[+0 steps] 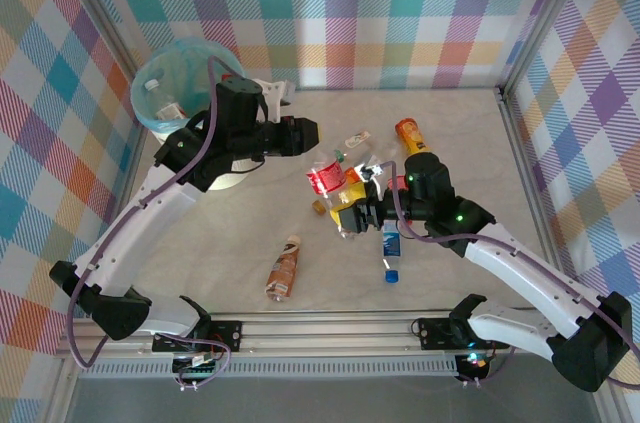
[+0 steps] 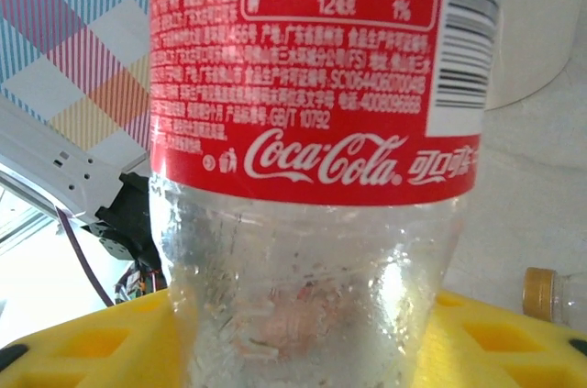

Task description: Put the plastic bottles in the bin

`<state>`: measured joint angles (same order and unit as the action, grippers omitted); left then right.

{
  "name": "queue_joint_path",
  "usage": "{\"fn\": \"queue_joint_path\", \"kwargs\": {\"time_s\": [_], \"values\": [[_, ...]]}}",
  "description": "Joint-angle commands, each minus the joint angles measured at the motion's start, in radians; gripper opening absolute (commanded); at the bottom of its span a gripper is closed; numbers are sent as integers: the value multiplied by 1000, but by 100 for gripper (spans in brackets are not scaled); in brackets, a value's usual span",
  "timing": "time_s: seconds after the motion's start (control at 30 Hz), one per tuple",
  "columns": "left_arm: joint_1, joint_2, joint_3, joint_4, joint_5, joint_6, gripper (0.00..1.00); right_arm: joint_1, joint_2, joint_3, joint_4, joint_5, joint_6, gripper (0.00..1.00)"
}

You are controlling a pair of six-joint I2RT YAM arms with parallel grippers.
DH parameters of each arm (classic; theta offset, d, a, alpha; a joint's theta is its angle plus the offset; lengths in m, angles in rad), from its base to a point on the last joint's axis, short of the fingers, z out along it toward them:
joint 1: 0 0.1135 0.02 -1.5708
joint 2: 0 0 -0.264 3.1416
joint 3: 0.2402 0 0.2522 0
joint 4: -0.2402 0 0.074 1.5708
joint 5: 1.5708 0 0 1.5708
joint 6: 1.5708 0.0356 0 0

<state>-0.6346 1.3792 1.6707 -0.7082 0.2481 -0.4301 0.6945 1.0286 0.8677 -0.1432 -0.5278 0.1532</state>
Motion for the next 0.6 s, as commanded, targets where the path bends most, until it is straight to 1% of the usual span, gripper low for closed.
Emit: {"fn": "queue_joint_path", "kwargs": {"time_s": [0.0, 0.07, 0.1, 0.17, 0.27, 0.4, 0.43, 0.5, 0.57], "values": [[-8, -9, 52, -17, -49, 17, 0, 10, -14, 19, 18, 14, -12, 70], [-7, -16, 76, -25, -85, 27, 0, 15, -13, 43, 1, 69, 6, 82], [-4, -23, 96, -34, -115, 36, 0, 15, -14, 54, -8, 100, 16, 87], [11, -33, 150, -56, -177, 64, 0, 16, -12, 79, -17, 127, 25, 93], [65, -42, 261, -98, -284, 121, 0, 19, -9, 112, -12, 127, 34, 100], [179, -31, 420, -141, -421, 211, 0, 28, -3, 154, -3, 120, 43, 100], [216, -28, 447, -139, -432, 219, 0, 31, 0, 161, 0, 119, 46, 100], [326, -22, 491, -118, -410, 220, 0, 41, 8, 173, 9, 114, 44, 100], [414, -5, 519, -98, -411, 221, 0, 56, 22, 185, 16, 111, 43, 100]]}}
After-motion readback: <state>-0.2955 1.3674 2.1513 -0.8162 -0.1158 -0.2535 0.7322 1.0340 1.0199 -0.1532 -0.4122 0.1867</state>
